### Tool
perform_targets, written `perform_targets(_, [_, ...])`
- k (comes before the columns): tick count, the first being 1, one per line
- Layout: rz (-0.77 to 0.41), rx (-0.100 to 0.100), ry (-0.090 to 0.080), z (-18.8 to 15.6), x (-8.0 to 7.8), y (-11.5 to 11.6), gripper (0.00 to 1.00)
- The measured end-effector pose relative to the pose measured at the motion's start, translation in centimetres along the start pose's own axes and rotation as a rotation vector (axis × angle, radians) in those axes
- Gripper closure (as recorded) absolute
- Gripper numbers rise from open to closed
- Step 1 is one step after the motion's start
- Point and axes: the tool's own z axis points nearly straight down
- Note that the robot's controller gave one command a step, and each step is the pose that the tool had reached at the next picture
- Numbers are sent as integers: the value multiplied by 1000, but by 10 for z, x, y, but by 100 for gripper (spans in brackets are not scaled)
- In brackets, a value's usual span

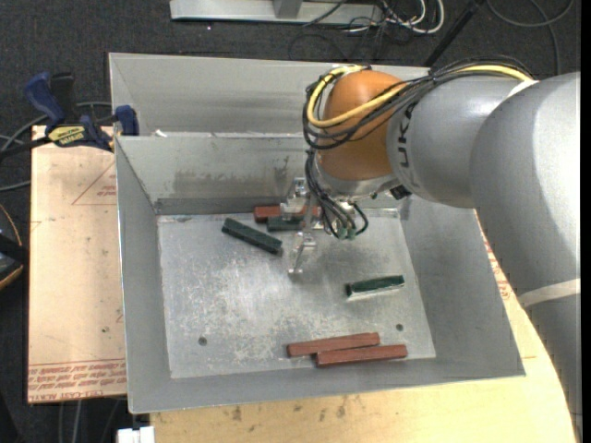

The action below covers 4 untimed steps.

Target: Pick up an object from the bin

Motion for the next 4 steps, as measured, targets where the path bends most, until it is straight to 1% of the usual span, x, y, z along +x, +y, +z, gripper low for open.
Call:
perform_targets(1, [0, 0, -2, 0, 0, 0, 0])
perform_targets(2, [2, -1, -6, 2, -7, 44, 100])
perform_targets(3, [-1, 3, 37, 6, 1, 45, 0])
perform_targets(4, [1, 0, 8, 3, -4, 45, 100])
